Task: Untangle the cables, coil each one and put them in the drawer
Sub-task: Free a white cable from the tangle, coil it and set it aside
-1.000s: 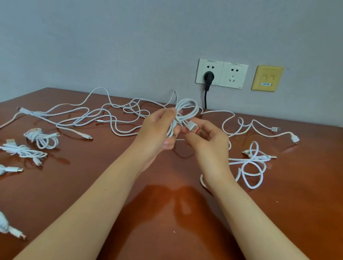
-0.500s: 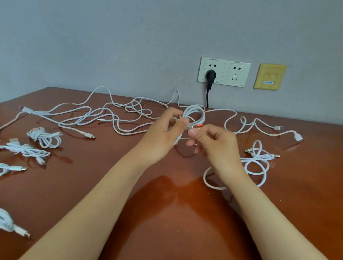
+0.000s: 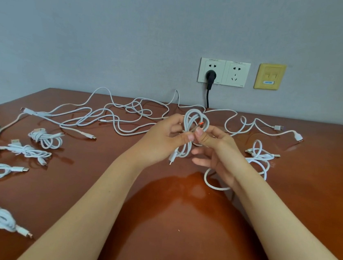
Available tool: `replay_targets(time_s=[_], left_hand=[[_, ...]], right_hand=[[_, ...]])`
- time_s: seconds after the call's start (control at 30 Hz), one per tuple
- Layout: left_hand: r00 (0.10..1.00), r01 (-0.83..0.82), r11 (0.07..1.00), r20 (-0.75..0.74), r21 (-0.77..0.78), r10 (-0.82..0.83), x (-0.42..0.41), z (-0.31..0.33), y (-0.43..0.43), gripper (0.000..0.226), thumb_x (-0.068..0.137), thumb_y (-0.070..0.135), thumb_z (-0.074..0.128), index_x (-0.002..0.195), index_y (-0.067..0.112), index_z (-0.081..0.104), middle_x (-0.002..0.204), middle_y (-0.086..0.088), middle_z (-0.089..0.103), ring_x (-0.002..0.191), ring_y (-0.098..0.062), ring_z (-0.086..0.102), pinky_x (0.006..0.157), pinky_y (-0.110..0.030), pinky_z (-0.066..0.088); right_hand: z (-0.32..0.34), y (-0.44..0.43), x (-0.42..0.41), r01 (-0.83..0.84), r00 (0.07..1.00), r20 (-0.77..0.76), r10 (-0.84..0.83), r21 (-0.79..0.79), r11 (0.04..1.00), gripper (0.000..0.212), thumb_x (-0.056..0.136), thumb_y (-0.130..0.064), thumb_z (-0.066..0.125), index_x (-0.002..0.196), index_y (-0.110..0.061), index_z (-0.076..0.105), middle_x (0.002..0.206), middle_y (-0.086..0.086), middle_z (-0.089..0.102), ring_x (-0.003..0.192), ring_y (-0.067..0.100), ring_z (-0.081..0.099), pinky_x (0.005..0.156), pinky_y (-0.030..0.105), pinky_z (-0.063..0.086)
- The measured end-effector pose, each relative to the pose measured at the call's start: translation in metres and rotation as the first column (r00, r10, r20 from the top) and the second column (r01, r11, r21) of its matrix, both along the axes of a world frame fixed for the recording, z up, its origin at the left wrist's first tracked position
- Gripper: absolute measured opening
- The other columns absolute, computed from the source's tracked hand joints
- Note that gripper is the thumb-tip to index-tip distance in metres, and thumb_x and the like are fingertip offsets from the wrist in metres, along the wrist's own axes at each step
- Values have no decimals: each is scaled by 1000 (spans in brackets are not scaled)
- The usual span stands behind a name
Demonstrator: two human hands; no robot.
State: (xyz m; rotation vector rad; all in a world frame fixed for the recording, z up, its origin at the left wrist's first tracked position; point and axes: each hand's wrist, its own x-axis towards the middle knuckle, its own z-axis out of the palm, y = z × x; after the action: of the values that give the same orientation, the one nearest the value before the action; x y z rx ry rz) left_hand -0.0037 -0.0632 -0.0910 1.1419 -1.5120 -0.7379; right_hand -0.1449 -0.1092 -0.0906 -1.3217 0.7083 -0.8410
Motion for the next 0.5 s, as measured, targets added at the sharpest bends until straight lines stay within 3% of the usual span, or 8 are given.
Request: replay_targets(time_s=[0.13,0.23,0.37,0.5], left_hand=[[988,6,999,-154,49,1,-1,0,0,23,86,8,62,105,22,61,92,6,72,87,-6,68,79,-28,56],[967,9,995,-254,99,17,1,-2,-1,23,85,5,63,103,19,60,83,9,73,81,-5,68,76,-24,57],[953,7,994,-302,110,27,-2,-3,-1,25,80,5,67,101,16,60,79,8,73,77,-7,70,73,-22,57],[943,9,993,-330,114,29,1,-1,-1,23,73,7,70,91,18,61,80,6,74,80,-9,70,79,-28,57]], right_hand=[[0,-2,0,-109,990,98,105,37,993,20,68,-29,63,85,-19,63,70,-7,58,54,4,53,56,24,54],[-2,-1,3,-105,990,97,100,51,993,17,76,-24,63,92,-17,65,67,-8,62,55,2,55,57,22,55],[-2,0,5,63,993,93,-68,49,997,5,83,-16,63,81,-13,67,54,-7,62,44,2,52,44,15,46],[-3,3,9,183,973,145,-177,-27,983,12,81,-7,66,70,-8,62,50,-3,63,38,5,51,37,15,38]])
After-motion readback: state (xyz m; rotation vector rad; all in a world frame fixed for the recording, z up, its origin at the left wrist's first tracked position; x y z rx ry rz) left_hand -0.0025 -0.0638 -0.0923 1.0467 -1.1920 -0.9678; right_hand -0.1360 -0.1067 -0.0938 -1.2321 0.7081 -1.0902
